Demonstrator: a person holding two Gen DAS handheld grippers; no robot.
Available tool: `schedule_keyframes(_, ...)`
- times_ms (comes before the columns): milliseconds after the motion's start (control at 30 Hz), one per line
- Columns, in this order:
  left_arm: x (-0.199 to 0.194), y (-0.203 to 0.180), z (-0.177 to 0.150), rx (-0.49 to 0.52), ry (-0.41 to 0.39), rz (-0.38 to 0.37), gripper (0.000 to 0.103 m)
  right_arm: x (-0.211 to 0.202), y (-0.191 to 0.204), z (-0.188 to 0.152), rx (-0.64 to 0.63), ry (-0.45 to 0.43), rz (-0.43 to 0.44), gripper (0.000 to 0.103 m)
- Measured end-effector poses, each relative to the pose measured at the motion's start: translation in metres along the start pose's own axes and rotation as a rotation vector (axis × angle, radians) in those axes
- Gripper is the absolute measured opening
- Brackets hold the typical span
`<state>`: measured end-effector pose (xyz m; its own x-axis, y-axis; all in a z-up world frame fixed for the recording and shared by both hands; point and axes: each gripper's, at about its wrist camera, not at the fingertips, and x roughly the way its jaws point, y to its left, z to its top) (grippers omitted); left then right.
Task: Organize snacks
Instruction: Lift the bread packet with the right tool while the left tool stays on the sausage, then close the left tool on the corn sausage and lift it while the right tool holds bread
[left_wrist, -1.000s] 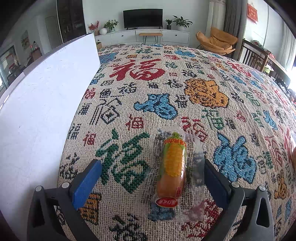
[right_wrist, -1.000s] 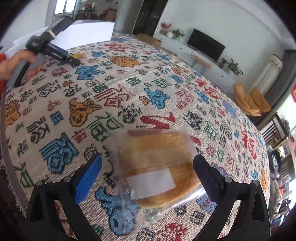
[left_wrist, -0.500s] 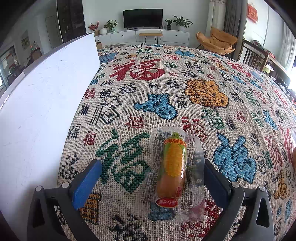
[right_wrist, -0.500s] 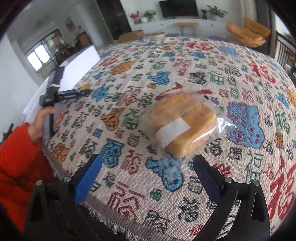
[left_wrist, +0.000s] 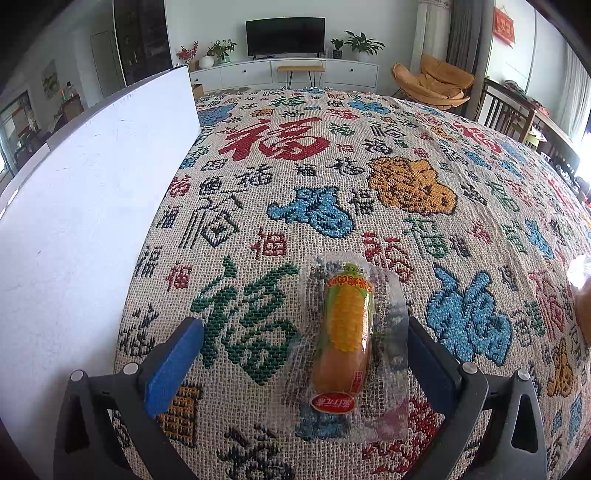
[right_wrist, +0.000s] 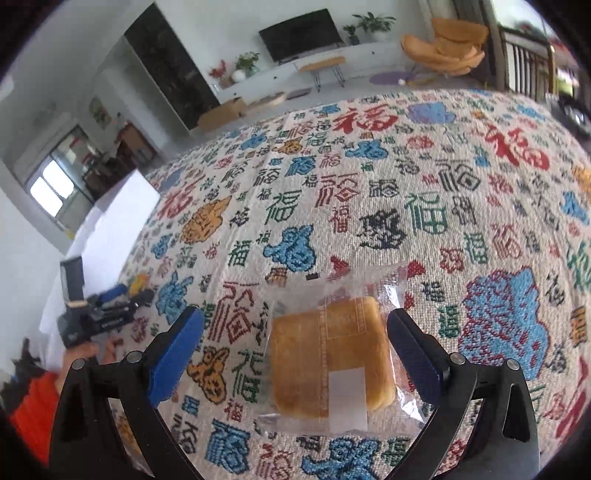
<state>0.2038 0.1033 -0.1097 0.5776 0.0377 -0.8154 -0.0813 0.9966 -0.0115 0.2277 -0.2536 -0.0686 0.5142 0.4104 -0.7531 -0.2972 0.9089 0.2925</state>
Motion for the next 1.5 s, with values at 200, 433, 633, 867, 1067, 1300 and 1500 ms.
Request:
schedule_keyframes(200, 0.0, 0.0, 0.0, 0.0, 0.0, 0.0, 0.103, 0.022, 0.003, -0.016, -0.149, 0.076, -0.16, 0.1)
schedule_keyframes(433, 0.0, 0.0, 0.0, 0.0, 0.0, 0.0, 0.103, 0.049, -0.004, -0.041, -0.189, 0.074, -0.223, 0.102)
schedule_keyframes(633, 0.0, 0.0, 0.0, 0.0, 0.0, 0.0, 0.103, 0.044, -0.004, -0.042, -0.182, 0.05, -0.231, 0.102)
schedule_keyframes(867, 0.0, 0.0, 0.0, -0.001, 0.0, 0.0, 0.103, 0.047, -0.004, -0.043, -0.18, 0.045, -0.233, 0.102)
schedule_keyframes(1067, 0.0, 0.0, 0.0, -0.001, 0.0, 0.0, 0.103, 0.047, -0.004, -0.043, -0.181, 0.045, -0.233, 0.102)
schedule_keyframes(1300, 0.001, 0.001, 0.001, 0.0, 0.007, -0.008, 0.103, 0.047, -0.004, -0.043, -0.181, 0.045, -0.233, 0.102)
schedule_keyframes(1500, -0.006, 0.018, 0.009, -0.012, 0.175, -0.18, 0.103, 0.047, -0.004, -0.043, -0.181, 0.044, -0.234, 0.102)
